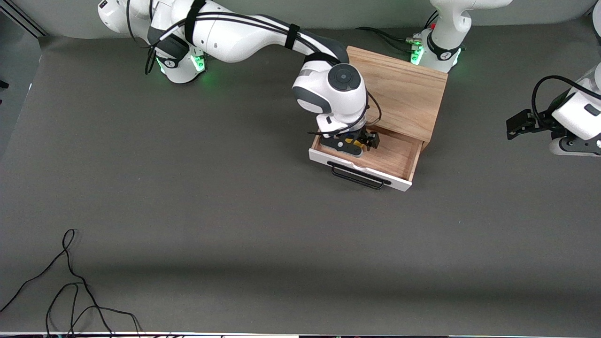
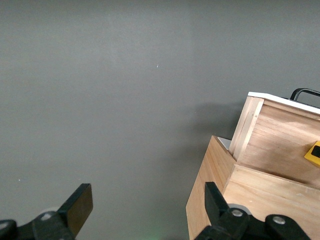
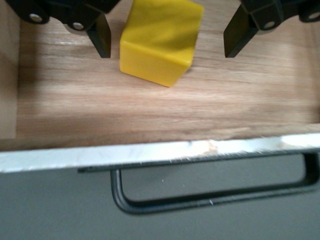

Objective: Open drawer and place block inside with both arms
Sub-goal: 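Open the right gripper to release the cube in the drawer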

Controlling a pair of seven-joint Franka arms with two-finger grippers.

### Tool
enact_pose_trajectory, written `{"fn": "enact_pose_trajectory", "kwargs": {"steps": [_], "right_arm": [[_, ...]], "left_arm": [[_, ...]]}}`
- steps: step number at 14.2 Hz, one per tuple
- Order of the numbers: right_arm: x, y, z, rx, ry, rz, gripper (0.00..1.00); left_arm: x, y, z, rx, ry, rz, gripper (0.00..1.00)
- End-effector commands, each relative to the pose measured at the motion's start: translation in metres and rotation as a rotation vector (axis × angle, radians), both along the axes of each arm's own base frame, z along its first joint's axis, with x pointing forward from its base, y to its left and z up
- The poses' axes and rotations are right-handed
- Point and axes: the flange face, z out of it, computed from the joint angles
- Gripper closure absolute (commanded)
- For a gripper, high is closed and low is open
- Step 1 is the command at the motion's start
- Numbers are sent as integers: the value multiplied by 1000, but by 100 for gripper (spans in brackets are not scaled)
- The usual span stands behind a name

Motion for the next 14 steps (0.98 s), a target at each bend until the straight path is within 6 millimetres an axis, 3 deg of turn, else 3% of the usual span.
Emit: {"fn": "enact_pose_trajectory", "kwargs": {"steps": [1, 4, 6, 7, 10, 14], "right_arm": [[11, -15, 46, -52, -28, -28, 0], [44, -57, 103, -60, -46, -58, 0], [67, -93, 132, -72, -24, -38, 0], [77, -116, 157, -57, -10, -23, 0], [116, -211, 213, -45, 83, -28, 0], [157, -351, 250, -72, 87, 60, 0]], "left_arm": [[-4, 2, 6, -11, -10, -1, 0], [-4, 2, 5, -11, -4, -3, 0], [-4, 6, 5, -12, -4, 4, 0], [-4, 2, 5, -12, -4, -4, 0], [-4, 2, 5, -12, -4, -4, 0], [-5, 0, 4, -38, 0, -2, 0]]}}
